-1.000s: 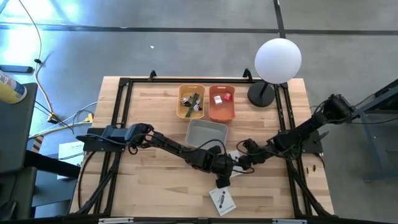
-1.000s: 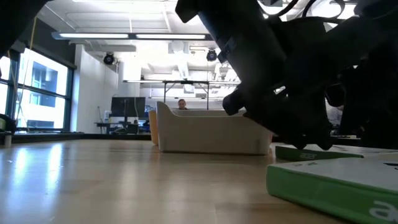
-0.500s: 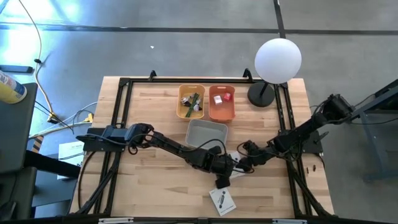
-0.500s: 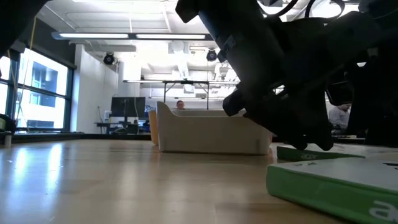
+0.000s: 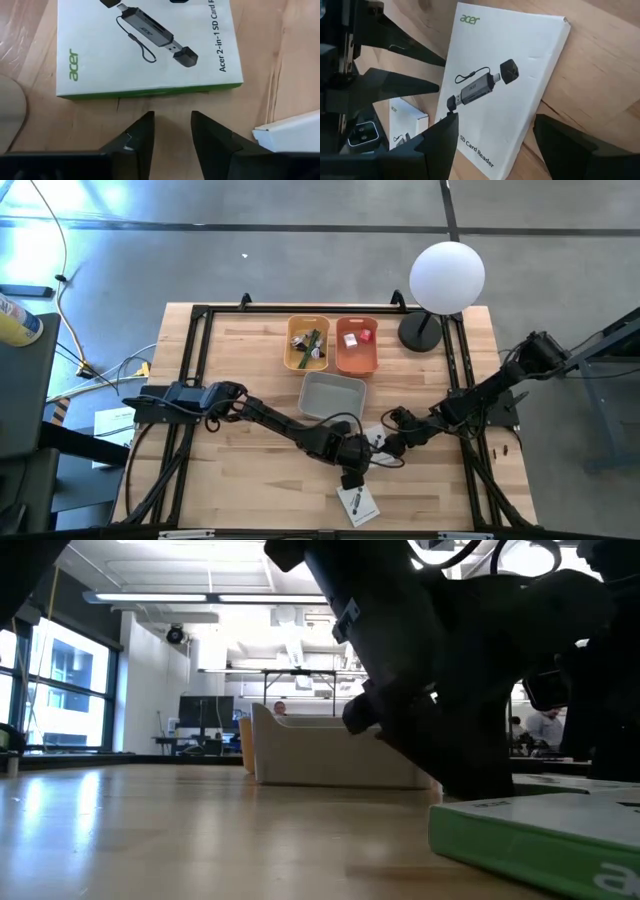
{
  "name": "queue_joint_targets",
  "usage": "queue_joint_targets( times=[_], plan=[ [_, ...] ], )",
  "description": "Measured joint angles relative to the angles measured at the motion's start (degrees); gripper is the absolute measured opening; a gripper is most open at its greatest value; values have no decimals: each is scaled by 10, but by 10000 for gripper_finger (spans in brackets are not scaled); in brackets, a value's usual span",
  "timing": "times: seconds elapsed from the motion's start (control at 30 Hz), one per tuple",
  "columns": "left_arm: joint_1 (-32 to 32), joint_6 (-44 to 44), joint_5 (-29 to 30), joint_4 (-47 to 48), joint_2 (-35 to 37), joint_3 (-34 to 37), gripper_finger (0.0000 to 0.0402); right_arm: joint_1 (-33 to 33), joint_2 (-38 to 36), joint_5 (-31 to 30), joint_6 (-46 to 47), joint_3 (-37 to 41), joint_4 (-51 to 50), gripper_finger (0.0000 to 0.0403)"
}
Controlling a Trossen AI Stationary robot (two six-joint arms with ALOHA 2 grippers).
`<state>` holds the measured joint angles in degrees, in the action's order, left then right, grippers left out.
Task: Pick and place items into bin
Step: Put the right card reader box into the gray bin
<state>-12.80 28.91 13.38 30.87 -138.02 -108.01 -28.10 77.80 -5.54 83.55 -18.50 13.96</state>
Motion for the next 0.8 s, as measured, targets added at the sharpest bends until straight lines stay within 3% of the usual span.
queue_joint_targets(
  times=[0.2, 0.53, 0.8],
  plan=[
    [0, 0, 8, -14, 0, 0, 100, -1, 0, 0, 4, 0, -7, 247],
    [0, -12, -14, -35, 8, 0, 112, -2, 0, -2, 2, -1, -9, 247],
    [0, -21, 15, -41, 23, 0, 113, -2, -1, -3, 0, -1, -8, 247]
  ],
)
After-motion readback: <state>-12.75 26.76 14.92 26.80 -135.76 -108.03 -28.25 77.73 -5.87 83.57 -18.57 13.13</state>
